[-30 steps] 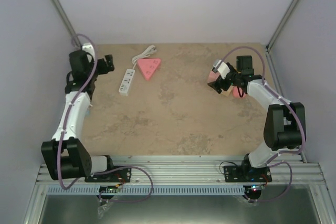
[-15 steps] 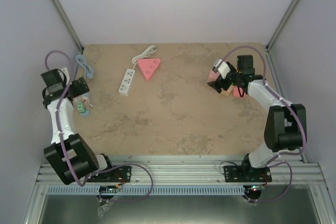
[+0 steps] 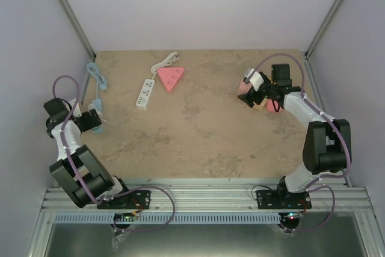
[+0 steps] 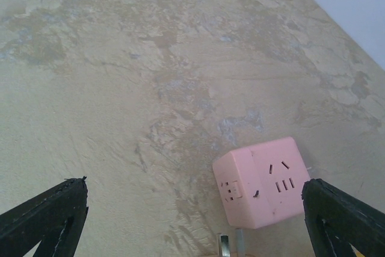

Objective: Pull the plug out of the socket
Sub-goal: Pick up the socket from the center of the board.

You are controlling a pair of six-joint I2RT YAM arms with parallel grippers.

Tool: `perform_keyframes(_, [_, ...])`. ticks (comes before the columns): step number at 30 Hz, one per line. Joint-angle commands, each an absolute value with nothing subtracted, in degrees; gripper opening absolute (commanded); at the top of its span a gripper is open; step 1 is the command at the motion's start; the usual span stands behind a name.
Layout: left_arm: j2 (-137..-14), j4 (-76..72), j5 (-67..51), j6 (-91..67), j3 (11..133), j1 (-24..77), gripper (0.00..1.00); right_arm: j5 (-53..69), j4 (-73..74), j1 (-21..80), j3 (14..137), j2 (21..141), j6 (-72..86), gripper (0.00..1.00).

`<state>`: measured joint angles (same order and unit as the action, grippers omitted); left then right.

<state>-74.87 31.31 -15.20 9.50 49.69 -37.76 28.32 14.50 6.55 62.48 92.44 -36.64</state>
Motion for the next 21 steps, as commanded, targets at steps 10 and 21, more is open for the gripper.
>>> perform_keyframes(10, [-82.24, 19.90, -17.13, 12.18, 43.37, -38.24, 0.89, 28.87, 13.32, 6.50, 61.70, 91.86, -36.47, 0.98])
perform_keyframes(21, [-90.65, 20.36, -19.32, 11.58, 48.46, -38.20, 0.80, 28.22, 13.30, 6.50, 61.78, 92.49, -36.65, 0.98])
